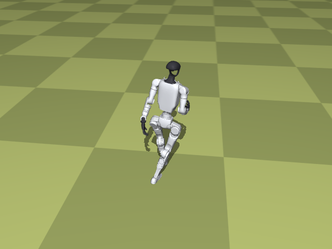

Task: Walk run

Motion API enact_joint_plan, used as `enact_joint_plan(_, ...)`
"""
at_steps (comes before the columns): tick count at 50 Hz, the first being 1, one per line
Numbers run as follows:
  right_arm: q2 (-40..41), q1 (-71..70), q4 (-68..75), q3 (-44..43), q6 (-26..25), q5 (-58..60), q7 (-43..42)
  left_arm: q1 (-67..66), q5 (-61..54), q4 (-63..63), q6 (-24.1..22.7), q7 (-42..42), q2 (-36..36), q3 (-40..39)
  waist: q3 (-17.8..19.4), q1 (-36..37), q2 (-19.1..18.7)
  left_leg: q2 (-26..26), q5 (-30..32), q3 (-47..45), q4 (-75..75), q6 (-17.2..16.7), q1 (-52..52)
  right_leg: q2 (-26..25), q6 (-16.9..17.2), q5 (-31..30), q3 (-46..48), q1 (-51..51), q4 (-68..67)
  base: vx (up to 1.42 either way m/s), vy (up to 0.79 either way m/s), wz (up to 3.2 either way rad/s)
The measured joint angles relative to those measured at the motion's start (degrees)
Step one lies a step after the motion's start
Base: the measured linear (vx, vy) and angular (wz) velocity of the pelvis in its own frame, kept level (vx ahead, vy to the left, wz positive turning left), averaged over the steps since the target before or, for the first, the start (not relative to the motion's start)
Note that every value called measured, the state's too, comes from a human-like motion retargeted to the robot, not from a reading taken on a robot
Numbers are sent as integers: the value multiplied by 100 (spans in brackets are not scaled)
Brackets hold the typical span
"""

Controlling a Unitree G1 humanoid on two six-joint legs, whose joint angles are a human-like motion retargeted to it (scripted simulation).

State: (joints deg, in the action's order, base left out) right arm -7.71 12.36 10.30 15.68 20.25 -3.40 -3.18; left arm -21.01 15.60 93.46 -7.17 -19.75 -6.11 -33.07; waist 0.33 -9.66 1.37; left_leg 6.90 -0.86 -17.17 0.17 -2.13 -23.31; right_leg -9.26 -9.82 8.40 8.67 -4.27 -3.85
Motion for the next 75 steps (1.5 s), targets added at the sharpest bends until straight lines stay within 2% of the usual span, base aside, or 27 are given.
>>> enact_joint_plan(2, 19, 93, 59, 99, 28, -45, -7, 52, 24, -144, -6, 42, 37, -30, -40, 247, 149, 18, 250, 48, 261, 701, 65, 81, 86, -203, -150, -106, -164, 82, -19, -114)
enact_joint_plan(3, 47, 144, 93, 146, 28, -83, 12, 67, 33, -222, -23, 65, 47, -50, -79, 385, 220, 15, 374, -18, 299, 842, 107, 144, 149, -363, -139, -156, -254, 100, -19, -128)
enact_joint_plan(5, 149, 250, 169, 182, 29, -187, 134, 100, -3, -348, -94, 111, 18, -41, -194, 599, 287, -45, 811, -153, 228, 939, 319, 214, 302, -858, 13, -219, -480, 105, -18, -112)
enact_joint_plan(8, 244, 392, 269, 365, 63, -350, 384, 258, -359, -236, -83, 183, -125, 24, -499, 560, 425, -156, 499, -276, 315, 1109, 483, 438, 935, -2289, 33, -52, -1200, 94, -16, -74)
enact_joint_plan(10, 287, 414, 298, 558, 55, -393, 474, 544, -723, -19, 31, 162, -331, 172, -555, 280, 285, -326, 263, -95, 407, 1112, 655, 212, 1421, -3185, -173, 248, -1987, 82, -12, 8)
enact_joint_plan(13, 214, 289, 224, 638, 111, -301, 466, 1241, -1078, 193, 233, 233, -634, 515, -509, 9, 67, -466, -69, 13, 503, 1121, 991, 47, 2017, -3807, -167, 902, -3429, 54, -11, 22)
enact_joint_plan(15, 176, 167, 181, 586, 176, -214, 478, 1707, -1180, 91, 258, 384, -714, 687, -511, 153, -57, -685, -229, -125, 485, 1053, 1193, -40, 1848, -3388, -348, 1308, -3913, 77, -10, -72)
enact_joint_plan(17, 137, 145, 111, 455, 214, -99, 506, 2124, -1170, -213, 124, 510, -659, 861, -497, 151, -186, -701, -370, -141, 454, 1101, 1398, 216, 1503, -2714, -124, 1674, -4107, 68, -2, -17)
enact_joint_plan(20, 107, 148, 30, 288, 241, 7, 422, 2648, -1120, -881, -190, 502, -540, 1160, -464, -204, -328, -637, -537, 177, 440, 1099, 1650, 534, 1243, -1701, -39, 2264, -3983, 69, -3, 85)
enact_joint_plan(22, 106, 191, -8, 220, 272, 10, 286, 2918, -1122, -1331, -405, 382, -531, 1403, -448, -418, -347, -513, -645, 348, 407, 1115, 1840, 867, 1365, -1383, 90, 2461, -3348, 54, -6, 90)
enact_joint_plan(27, 206, 381, -65, 136, 392, -70, -107, 3471, -1124, -2119, -841, 277, -737, 1917, -342, -799, -173, -132, -951, 672, 325, 1084, 2480, 1593, 1621, -1176, 102, 2715, -1357, 66, -17, 71)
enact_joint_plan(30, 288, 481, -72, 82, 426, -131, -271, 3636, -1017, -2359, -1011, 420, -825, 2042, -245, -936, -157, -85, -1135, 844, 292, 1017, 2871, 1696, 1555, -988, -151, 2946, -417, 73, -27, 53)
enact_joint_plan(33, 302, 536, -79, 44, 436, -119, -362, 3619, -947, -2381, -1101, 551, -819, 2054, -244, -958, -227, -139, -1288, 877, 294, 901, 3112, 1756, 1824, -1157, -119, 3090, 192, 69, -29, 24)
enact_joint_plan(37, 266, 638, -99, -38, 469, -37, -380, 3323, -856, -2014, -1047, 506, -670, 1997, -330, -1143, -339, -253, -1395, 1111, 516, 711, 3299, 1837, 1433, -1577, 463, 2888, 37, 68, -33, 67)
enact_joint_plan(38, 260, 676, -84, -60, 473, -15, -348, 3200, -796, -1838, -1008, 451, -634, 1976, -373, -1262, -360, -283, -1320, 1245, 621, 648, 3338, 1959, 1477, -1840, 1058, 2777, 43, 72, -46, 117)
enact_joint_plan(40, 255, 729, -21, -58, 480, -17, -244, 2881, -600, -1447, -896, 351, -594, 1880, -468, -1451, -503, -512, -893, 1424, 885, 428, 3317, 1722, 1210, -1837, 710, 2609, 30, 80, -63, 83)
enact_joint_plan(43, 156, 599, 143, -95, 424, -66, -98, 2298, -255, -813, -626, 447, -472, 1739, -568, -1219, -514, -718, 489, 1243, 1571, 48, 3166, 1638, 1157, -1526, 604, 2322, -14, 68, -47, -14)
enact_joint_plan(46, -86, 398, 85, -13, 390, 199, -78, 1701, -244, -277, -482, 524, -437, 1712, -580, -1097, -208, -665, 1661, 930, 2753, -125, 2804, 1629, 866, -1327, 435, 2004, 61, 73, -44, -35)
enact_joint_plan(48, -219, 259, -19, 45, 448, 404, -138, 1317, -190, -62, -428, 439, -472, 1691, -602, -1073, -64, -765, 2085, 659, 3658, 1, 2404, 1626, 764, -1120, 342, 1813, 59, 56, -38, -12)
enact_joint_plan(51, -355, 36, -71, -10, 529, 338, -7, 788, 36, 40, -337, 506, -442, 1621, -594, -1015, 64, -1000, 1446, 547, 4604, 68, 1760, 1513, 633, -903, 452, 1528, 116, 65, -40, 25)
enact_joint_plan(55, -515, -218, -81, -129, 498, 130, 270, 338, 342, 134, -262, 616, -240, 1152, -517, -638, 172, -1005, 511, 315, 4721, 203, 1023, 1295, 569, -702, 331, 1254, 150, 51, -24, -32)
enact_joint_plan(58, -568, -295, -167, -206, 521, 227, 147, 121, 197, 150, -209, 483, -90, 932, -438, -337, 149, -985, 13, -57, 3945, 327, 600, 1095, 518, -545, 364, 1065, 159, 52, -18, -33)
enact_joint_plan(65, -317, -327, -284, -372, 584, 353, -13, 63, 27, 132, -96, 368, 138, 532, -160, 91, -61, -553, -67, -585, 1288, 551, 30, 482, 354, -126, 511, 496, 237, 50, -19, -10)
enact_joint_plan(70, -77, -266, -136, -211, 624, 113, -13, 214, -29, 35, -151, 287, 238, 483, -104, 174, 2, -64, -277, -983, 75, 303, -87, 364, 333, 126, 668, 117, 150, 62, -18, -10)
enact_joint_plan(72, -25, -225, -66, -97, 621, 31, 36, 292, -11, -10, -161, 292, 236, 488, -119, 281, 15, -49, -151, -910, 140, 539, 5, 296, 371, 82, 558, 17, 18, 73, -17, -61)
enact_joint_plan(73, -12, -202, -36, -40, 626, 3, 77, 327, 7, -40, -170, 308, 235, 476, -150, 362, 77, -39, 29, -799, 263, 870, 27, 340, 408, -2, 503, -18, -60, 79, -18, -88)
enact_joint_plan(75, 21, -141, 28, 78, 629, -30, 189, 376, 28, -97, -190, 349, 208, 432, -239, 475, 176, 2, 393, -771, 295, 1251, 109, 417, 522, -265, 500, -104, -231, 90, -18, -92)
